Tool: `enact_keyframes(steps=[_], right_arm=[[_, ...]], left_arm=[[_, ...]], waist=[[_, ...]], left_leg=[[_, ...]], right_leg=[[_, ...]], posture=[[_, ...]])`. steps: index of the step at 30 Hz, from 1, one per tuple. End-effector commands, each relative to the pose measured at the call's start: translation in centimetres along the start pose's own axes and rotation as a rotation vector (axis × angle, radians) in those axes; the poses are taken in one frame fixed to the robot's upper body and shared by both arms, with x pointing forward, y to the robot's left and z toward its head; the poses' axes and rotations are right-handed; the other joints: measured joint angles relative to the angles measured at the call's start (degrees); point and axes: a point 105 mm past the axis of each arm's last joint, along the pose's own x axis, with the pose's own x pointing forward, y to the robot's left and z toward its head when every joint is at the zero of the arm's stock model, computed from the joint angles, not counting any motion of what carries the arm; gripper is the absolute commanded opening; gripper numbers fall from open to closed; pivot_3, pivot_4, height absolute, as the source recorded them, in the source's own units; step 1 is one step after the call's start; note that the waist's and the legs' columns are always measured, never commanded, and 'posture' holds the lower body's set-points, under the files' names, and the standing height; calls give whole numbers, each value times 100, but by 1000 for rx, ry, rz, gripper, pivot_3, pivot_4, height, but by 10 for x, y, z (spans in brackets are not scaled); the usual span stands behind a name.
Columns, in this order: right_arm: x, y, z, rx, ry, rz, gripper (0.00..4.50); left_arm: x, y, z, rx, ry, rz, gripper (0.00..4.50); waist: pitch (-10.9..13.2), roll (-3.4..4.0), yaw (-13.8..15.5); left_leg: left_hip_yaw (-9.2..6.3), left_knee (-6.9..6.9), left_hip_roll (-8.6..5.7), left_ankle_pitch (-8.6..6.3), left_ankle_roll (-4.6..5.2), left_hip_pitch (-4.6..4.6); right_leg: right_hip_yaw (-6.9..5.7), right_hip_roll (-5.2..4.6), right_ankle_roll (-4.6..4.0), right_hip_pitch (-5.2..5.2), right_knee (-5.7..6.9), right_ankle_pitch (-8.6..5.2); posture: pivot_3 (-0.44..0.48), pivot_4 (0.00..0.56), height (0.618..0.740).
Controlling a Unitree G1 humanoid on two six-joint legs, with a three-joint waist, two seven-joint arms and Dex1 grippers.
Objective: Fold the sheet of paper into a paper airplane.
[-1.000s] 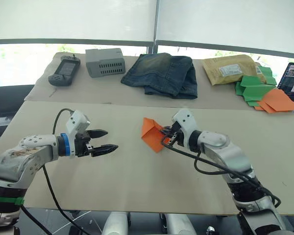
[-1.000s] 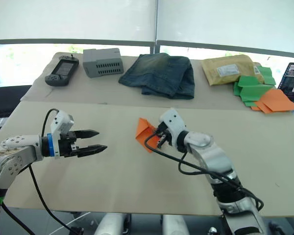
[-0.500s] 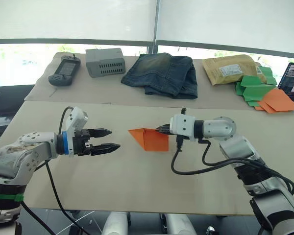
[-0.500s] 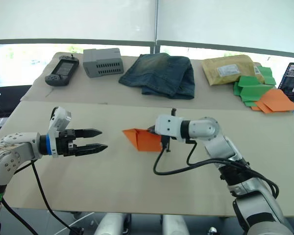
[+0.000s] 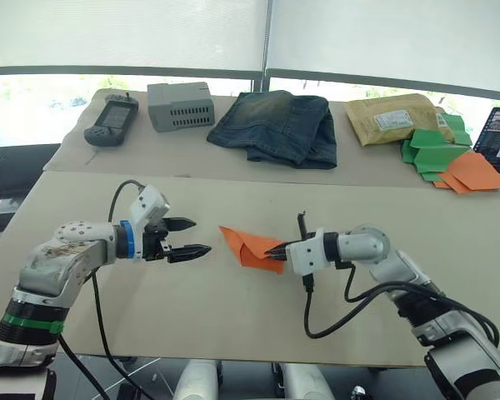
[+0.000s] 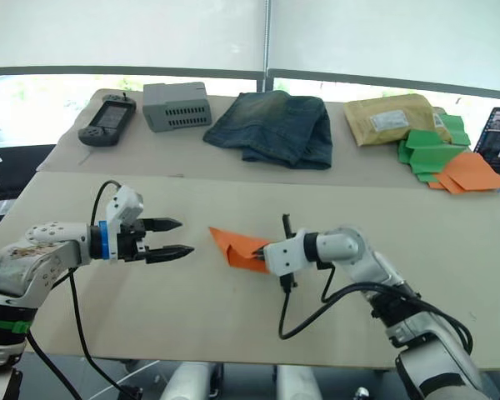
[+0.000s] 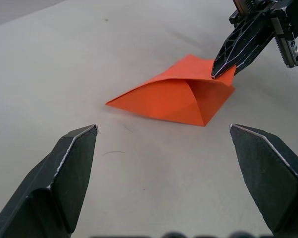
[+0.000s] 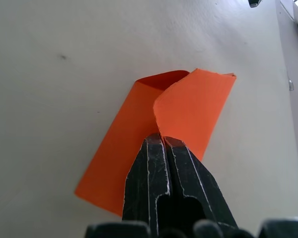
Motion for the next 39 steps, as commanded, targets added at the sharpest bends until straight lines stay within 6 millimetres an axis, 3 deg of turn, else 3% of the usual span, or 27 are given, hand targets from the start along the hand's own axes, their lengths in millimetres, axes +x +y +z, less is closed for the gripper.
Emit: enact_keyframes(steps=[1, 4, 5, 12, 16, 18, 23, 31, 39], right_arm=[[-6, -20, 4, 5, -9, -78, 26], [-9, -29, 6, 6, -13, -90, 26], [-10, -31, 7, 12, -16, -92, 6], [-13, -44, 26, 103, -96, -71, 0], [-14, -41, 29, 117, -95, -29, 0], [-14, -41, 28, 118, -90, -23, 0], [-16, -43, 22, 139, -65, -32, 0], [-16, -41, 20, 142, -57, -26, 0], [-14, -41, 19, 179, -76, -26, 0]], left_arm=[[10, -9, 18, 60, -65, -57, 4500], [15, -8, 17, 49, -76, -63, 4500], [16, -7, 17, 38, -79, -61, 4243], [27, -10, 12, -94, -91, -112, 1910], [38, -14, 9, -122, -99, -141, 514], [43, -16, 7, -128, -98, -148, 58], [49, -16, -7, -124, -55, -149, 58], [52, -9, -12, -142, -61, -106, 58], [76, -15, -23, -217, -61, -108, 58]], waist=[[0, 0, 7], [0, 0, -2], [0, 0, -5], [0, 0, -6], [0, 0, -7], [0, 0, -7], [0, 0, -11], [0, 0, -11], [0, 0, -9]], left_leg=[[0, 4, 0, 0, 0, 1], [-1, 21, 1, 1, 1, 1], [-1, 23, 1, 1, 1, 1], [-4, 26, 1, 1, 2, -1], [-4, 29, 1, 1, 2, -1], [-5, 29, 1, 1, 2, 0], [-5, 29, 0, 1, 2, 0], [-5, 30, -1, 1, 2, 0], [-6, 38, -4, 1, 2, 0]], right_leg=[[0, 0, 0, 1, 3, 1], [-1, 1, 4, 4, 12, 2], [0, 2, 6, 5, 12, 2], [-1, 3, 3, 5, 15, 5], [-1, 3, 4, 5, 17, 6], [-1, 3, 3, 5, 19, 6], [-1, 3, 2, 5, 20, 6], [0, 3, 1, 4, 25, 6], [0, 1, 1, 4, 39, 6]], posture=[[0, 150, 728], [0, 150, 728], [0, 150, 728], [0, 150, 728], [0, 150, 728], [0, 150, 728], [0, 150, 728], [0, 150, 728], [0, 150, 728]])
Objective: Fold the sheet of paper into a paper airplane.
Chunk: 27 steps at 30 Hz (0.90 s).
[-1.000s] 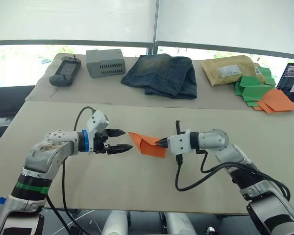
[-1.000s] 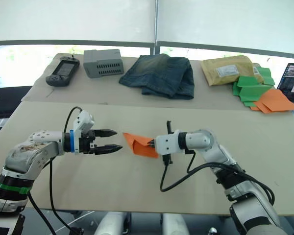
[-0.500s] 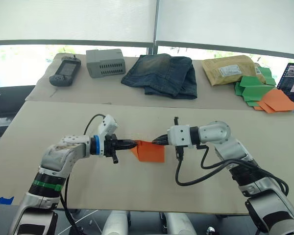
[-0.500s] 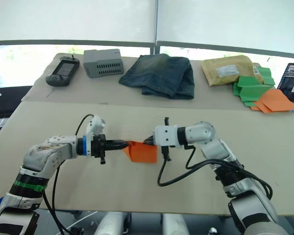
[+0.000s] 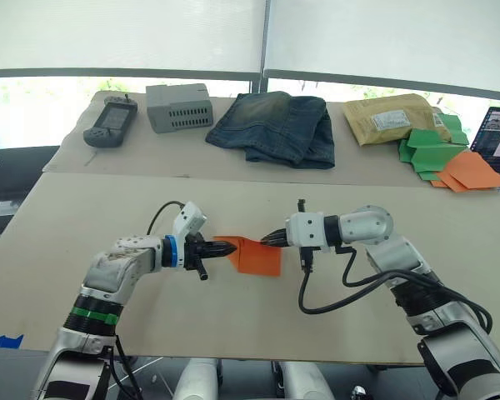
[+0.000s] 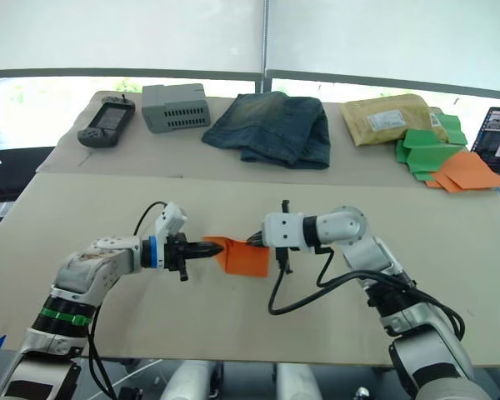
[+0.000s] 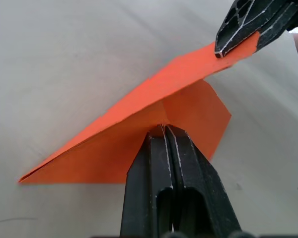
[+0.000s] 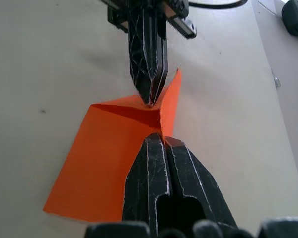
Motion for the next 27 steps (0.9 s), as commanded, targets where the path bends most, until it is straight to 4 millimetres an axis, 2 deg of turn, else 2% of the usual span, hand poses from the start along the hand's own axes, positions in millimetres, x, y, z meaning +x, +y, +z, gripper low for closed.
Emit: enact_keyframes(steps=[1, 8, 12, 17, 23, 27], right_arm=[[-7, -11, 4, 11, -21, -39, 0], [-11, -25, -3, 116, -34, -58, 0], [-10, -27, -7, 67, -20, -31, 0], [-1, -10, -4, 57, -47, 29, 0], [12, 14, -15, 54, -16, 73, 0], [16, 21, -22, 47, 2, 76, 0]], left_arm=[[6, -1, -1, 2, 2, 5, 58], [7, 4, -10, -57, -8, 26, 58], [7, 7, -13, -89, -22, 49, 58], [2, 8, -11, -105, -43, 68, 58], [-3, 6, -5, -113, -63, 73, 58], [-11, 5, 1, -117, -73, 76, 58]], waist=[[0, 0, -1], [0, 0, -25], [0, 0, -25], [0, 0, -25], [0, 1, -77], [0, 1, -118]], left_leg=[[0, 1, 0, 0, 0, 0], [0, 5, 0, 0, 0, 4], [0, 5, 0, 0, 0, 7], [0, 5, 0, 0, 0, 8], [0, 5, 2, 0, 0, 12], [0, 5, 1, 0, 0, 12]], right_leg=[[0, 0, 0, 0, 2, 0], [1, 0, -1, 0, 10, 0], [1, 0, -1, 1, 12, 0], [2, 0, -1, 3, 12, 0], [3, 1, -1, 3, 17, 0], [3, 0, 0, 3, 18, 0]], posture=[[0, 150, 728], [0, 150, 728], [0, 150, 728], [0, 150, 728], [0, 150, 728], [0, 150, 728]])
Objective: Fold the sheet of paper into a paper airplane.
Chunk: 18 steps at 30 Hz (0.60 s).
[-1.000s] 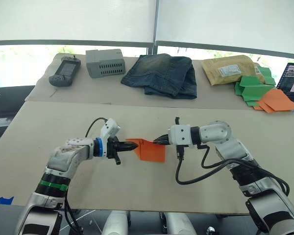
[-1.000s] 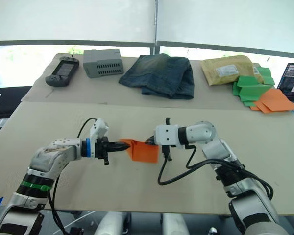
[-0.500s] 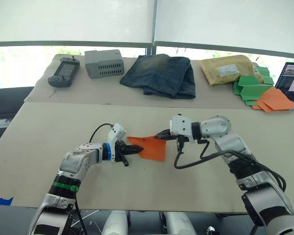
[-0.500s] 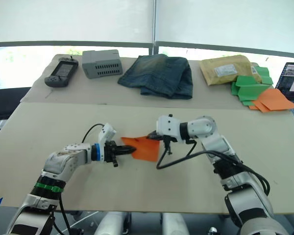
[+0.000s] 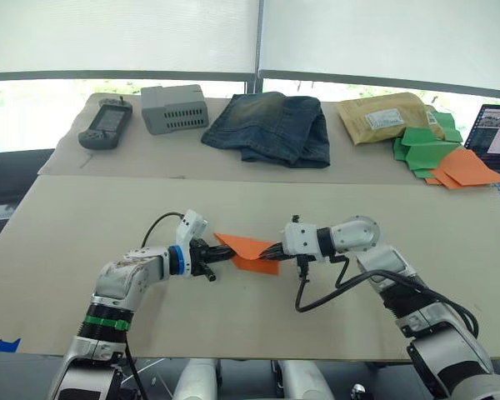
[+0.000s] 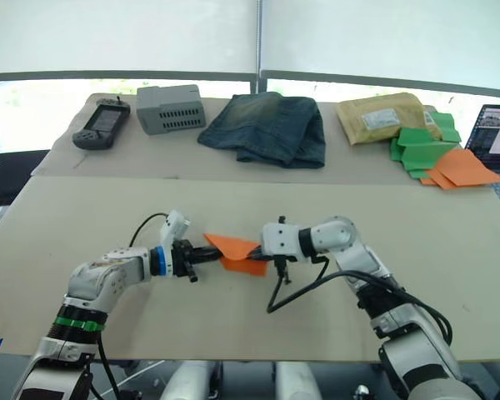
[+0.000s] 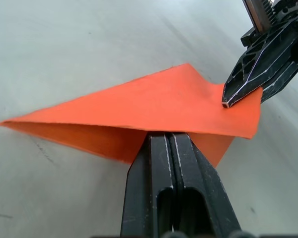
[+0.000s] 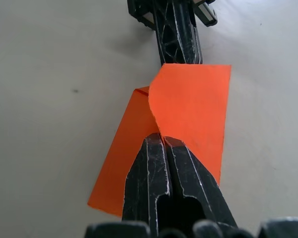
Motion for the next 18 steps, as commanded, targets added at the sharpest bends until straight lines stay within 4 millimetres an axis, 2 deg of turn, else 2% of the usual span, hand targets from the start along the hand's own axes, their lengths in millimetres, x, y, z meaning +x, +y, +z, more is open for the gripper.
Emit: enact_keyframes(steps=[1, 6, 8, 11, 13, 15, 18], right_arm=[[1, 0, -1, -34, 6, -14, 0], [3, 2, -9, -39, 36, -17, 0], [3, 3, -12, -46, 44, -12, 0], [4, 6, -12, -63, 44, 4, 0], [4, 8, -12, -75, 44, 16, 0], [4, 10, -10, -86, 34, 25, 0], [4, 12, -8, -97, 22, 38, 0]], left_arm=[[-11, -6, 12, 23, -27, -14, 58], [-29, -21, 18, 5, -21, -95, 58], [-32, -28, 26, 30, -34, -126, 58], [-27, -32, 49, 60, -101, -129, 58], [-21, -29, 55, 94, -113, -107, 58], [-13, -22, 55, 140, -98, -67, 58], [-4, -11, 44, 222, -29, -24, 58]], waist=[[0, 0, -15], [0, 0, -31], [0, 0, -32], [0, 0, -3], [0, 0, 4], [0, 0, -13], [0, 0, -23]], left_leg=[[0, 0, 0, 0, 0, 0], [-1, 0, 1, 0, 0, -1], [-2, -1, 2, 0, 0, 0], [-1, 0, 0, 0, 0, 4], [-2, 3, -2, 0, 0, 8], [-1, 4, -2, 0, 0, 11], [0, -4, -3, 0, 0, 19]], right_leg=[[0, 0, 0, 0, 0, 0], [0, 0, 0, 0, -1, 0], [0, 0, 1, 0, -1, -1], [-1, -1, 6, 5, -2, -4], [-1, -2, 10, 11, -3, -6], [0, -2, 10, 14, -4, -6], [2, -1, 3, 17, -4, -2]], posture=[[0, 150, 728], [0, 150, 728], [0, 150, 728], [0, 150, 728], [0, 150, 728], [0, 150, 728], [0, 150, 728]])
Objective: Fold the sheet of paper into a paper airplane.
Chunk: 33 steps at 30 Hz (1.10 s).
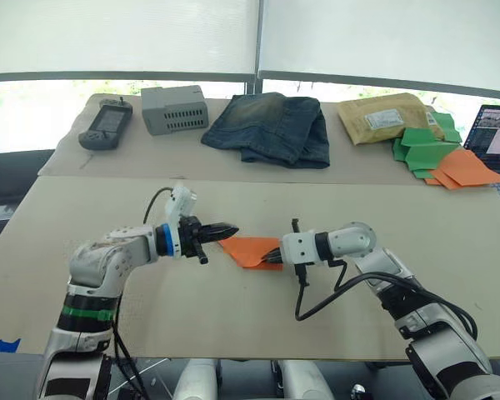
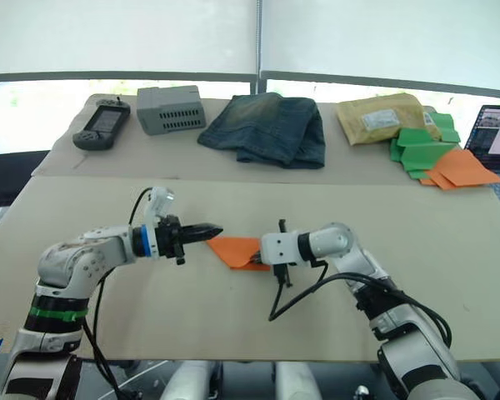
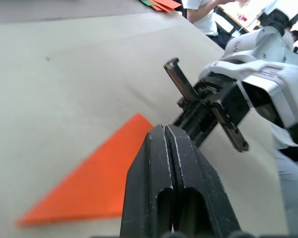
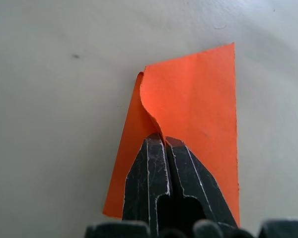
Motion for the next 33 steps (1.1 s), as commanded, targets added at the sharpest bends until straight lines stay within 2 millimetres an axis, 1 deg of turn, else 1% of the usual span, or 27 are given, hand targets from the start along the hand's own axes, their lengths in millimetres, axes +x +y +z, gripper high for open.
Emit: enact_keyframes(steps=[1, 8, 11, 12, 15, 17, 20, 23, 28, 31, 33], right_arm=[[-1, 4, 5, -25, -22, 15, 0], [-8, 3, 6, -13, -24, 4, 0], [-9, 6, 10, -1, -40, 6, 0], [-9, 7, 11, -1, -42, 5, 0], [-11, 8, 11, 30, -42, -1, 0], [-15, 3, 15, 59, -69, -34, 0], [-20, 3, 18, 52, -66, -39, 889], [-29, 1, 15, 23, -31, -84, 1886], [-36, 7, 12, 100, -34, -130, 1886], [-35, 12, 7, 152, -30, -139, 1886], [-34, 12, 7, 198, -48, -154, 1886]], left_arm=[[7, 6, -9, 100, 64, 16, 58], [14, 6, -48, 144, 184, -34, 58], [18, 7, -74, 206, 274, -33, 58], [20, 6, -78, 206, 281, -37, 58], [21, 5, -80, 199, 270, -44, 58], [21, 4, -80, 198, 269, -50, 58], [19, 3, -81, 195, 272, -58, 0], [17, 2, -80, 190, 267, -65, 0], [16, 2, -79, 187, 264, -68, 0], [16, 2, -78, 185, 262, -70, 0], [17, 2, -78, 185, 262, -73, 0]], waist=[[0, 0, -10], [0, 0, -8], [0, 1, -1], [-1, 2, 7], [-1, 2, 18], [-1, 2, 22], [-1, 2, 21], [-1, 2, 23], [-1, 2, 19], [-1, 2, 16], [-1, 2, 12]], left_leg=[[0, 0, 0, 0, 0, -1], [0, 0, 0, 0, 0, -3], [0, 0, 1, 0, 0, -1], [0, 0, 0, 0, 0, 1], [0, 0, 0, 0, 1, 21], [0, -3, 1, -5, 7, 51], [1, -3, 1, -7, 9, 57], [1, -3, 1, -7, 11, 57], [1, -4, 1, -8, 11, 57], [1, -5, 2, -8, 11, 57], [2, -5, 1, -8, 12, 57]], right_leg=[[0, 0, -2, -1, 1, 1], [0, 0, 0, -1, -1, -1], [0, 0, 0, 0, -1, -1], [0, 0, 0, 3, -1, -1], [-1, -1, 10, 29, -6, -8], [-1, -2, 38, 60, -12, -31], [-1, -3, 43, 65, -11, -37], [-1, -3, 43, 65, -10, -38], [0, -3, 44, 65, -10, -39], [0, -3, 43, 65, -10, -40], [0, -3, 43, 64, -10, -40]], posture=[[0, 150, 728], [0, 150, 728], [0, 150, 728], [0, 150, 728], [0, 150, 728], [0, 150, 728], [0, 150, 728], [0, 150, 728], [0, 150, 728], [0, 150, 728], [0, 150, 728]])
